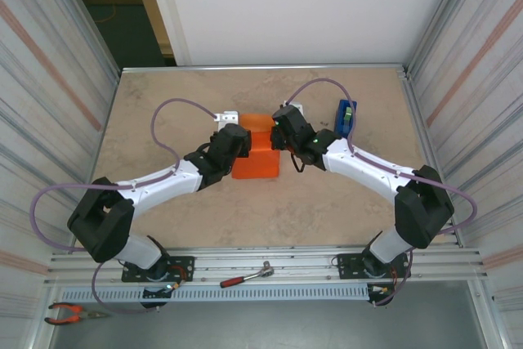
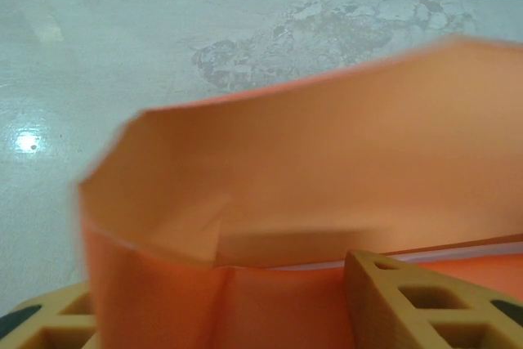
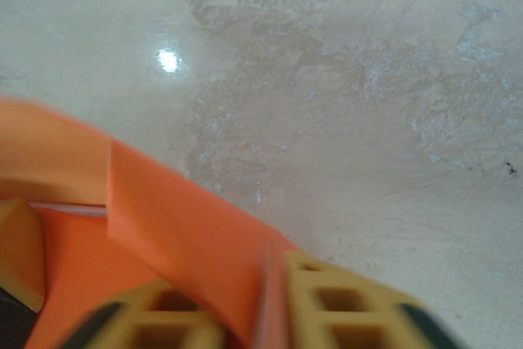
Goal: Wrap the gift box in paper
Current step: Fold the wrapping paper for the gift box, then fold the seventh fold of the wrapping paper on the gift box.
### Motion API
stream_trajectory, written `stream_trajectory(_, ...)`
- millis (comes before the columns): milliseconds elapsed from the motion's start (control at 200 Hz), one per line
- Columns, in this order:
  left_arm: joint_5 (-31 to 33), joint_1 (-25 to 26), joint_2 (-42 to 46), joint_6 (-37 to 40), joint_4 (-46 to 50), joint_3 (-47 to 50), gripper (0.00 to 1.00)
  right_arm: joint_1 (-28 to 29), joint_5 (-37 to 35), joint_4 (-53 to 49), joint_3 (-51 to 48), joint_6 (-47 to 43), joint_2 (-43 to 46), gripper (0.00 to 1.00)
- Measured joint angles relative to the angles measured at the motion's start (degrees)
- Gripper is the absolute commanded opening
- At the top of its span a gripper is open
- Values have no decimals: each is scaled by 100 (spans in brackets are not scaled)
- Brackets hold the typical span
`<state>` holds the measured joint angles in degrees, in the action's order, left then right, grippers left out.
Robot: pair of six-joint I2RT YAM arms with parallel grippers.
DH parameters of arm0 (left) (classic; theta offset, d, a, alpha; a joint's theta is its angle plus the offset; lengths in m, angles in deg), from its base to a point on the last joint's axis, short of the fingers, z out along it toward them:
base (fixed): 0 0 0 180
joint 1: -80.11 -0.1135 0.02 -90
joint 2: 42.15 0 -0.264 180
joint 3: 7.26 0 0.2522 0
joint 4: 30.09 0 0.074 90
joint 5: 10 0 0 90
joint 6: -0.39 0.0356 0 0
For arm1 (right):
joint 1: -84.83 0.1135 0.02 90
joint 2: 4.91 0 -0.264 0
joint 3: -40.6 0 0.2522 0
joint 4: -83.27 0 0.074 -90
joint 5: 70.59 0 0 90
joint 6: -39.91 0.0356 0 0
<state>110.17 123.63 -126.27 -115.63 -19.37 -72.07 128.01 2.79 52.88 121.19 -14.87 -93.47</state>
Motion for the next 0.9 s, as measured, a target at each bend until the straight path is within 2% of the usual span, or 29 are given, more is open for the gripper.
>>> stream_trajectory(10,-2,0,0,0,0,0,54,-2,0,-4,9,0,0,59)
stream_trajectory(60,-2,0,0,-11,0,0,54,-22,0,-11,46,-24,0,9)
stream_trajectory(80,-2,0,0,-17,0,0,54,-33,-2,-13,59,-35,0,0)
stream_trajectory(105,-2,0,0,-22,0,0,54,-46,0,-15,70,-33,2,1)
stream_trajectory(130,-2,0,0,-26,0,0,54,-48,0,-13,81,-35,4,9)
stream_trajectory(190,-2,0,0,-37,0,0,54,-79,2,-11,92,-26,11,54)
stream_trajectory(210,-2,4,0,-37,2,0,54,-81,9,-11,92,-20,13,59)
stream_trajectory(225,0,4,0,-37,2,0,54,-83,7,-11,94,-15,13,59)
stream_trajectory(246,0,4,0,-37,0,-2,54,-87,9,-13,94,-15,13,50)
stream_trajectory(261,0,4,0,-37,2,-2,54,-92,15,-13,94,-15,13,38)
stream_trajectory(291,0,4,0,-37,2,-2,54,-94,20,-15,94,-33,13,0)
stream_trajectory(381,0,4,-2,-37,2,-2,53,-109,72,-13,101,-33,13,0)
stream_trajectory(401,-2,4,-2,-37,2,-2,53,-114,103,-13,101,-31,13,13)
stream_trajectory(446,2,9,-2,-37,2,-4,53,-129,149,-7,107,-7,13,53)
stream_trajectory(476,4,11,-4,-37,2,-4,53,-133,157,-7,109,0,13,60)
stream_trajectory(511,7,11,-7,-37,0,-4,53,-153,179,-9,111,4,13,53)
stream_trajectory(591,17,11,-11,-37,0,-4,53,-201,216,-9,111,15,13,3)
stream_trajectory(631,17,11,-11,-37,0,-4,53,-232,225,-7,111,15,13,0)
stream_trajectory(666,7,11,-11,-39,-9,-9,53,-245,299,7,111,24,15,14)
stream_trajectory(711,15,20,-13,-37,4,-20,53,-254,341,31,111,42,15,52)
stream_trajectory(732,20,22,-15,-39,15,-20,52,-256,343,28,111,35,17,63)
stream_trajectory(757,28,22,-17,-39,17,-20,52,-267,345,28,114,33,20,70)
stream_trajectory(802,46,22,-24,-39,15,-20,52,-295,345,24,129,31,20,72)
stream_trajectory(822,46,22,-24,-39,15,-20,52,-308,348,15,140,31,20,68)
stream_trajectory(847,46,22,-24,-37,15,-20,52,-321,345,-2,168,28,20,52)
stream_trajectory(857,48,22,-24,-39,15,-20,52,-330,345,-7,177,17,20,43)
stream_trajectory(867,48,22,-24,-39,15,-20,52,-339,350,-7,190,9,20,26)
stream_trajectory(887,50,22,-26,-39,15,-22,52,-348,348,-4,210,15,20,1)
stream_trajectory(902,50,22,-28,-39,17,-24,52,-348,352,2,227,9,20,0)
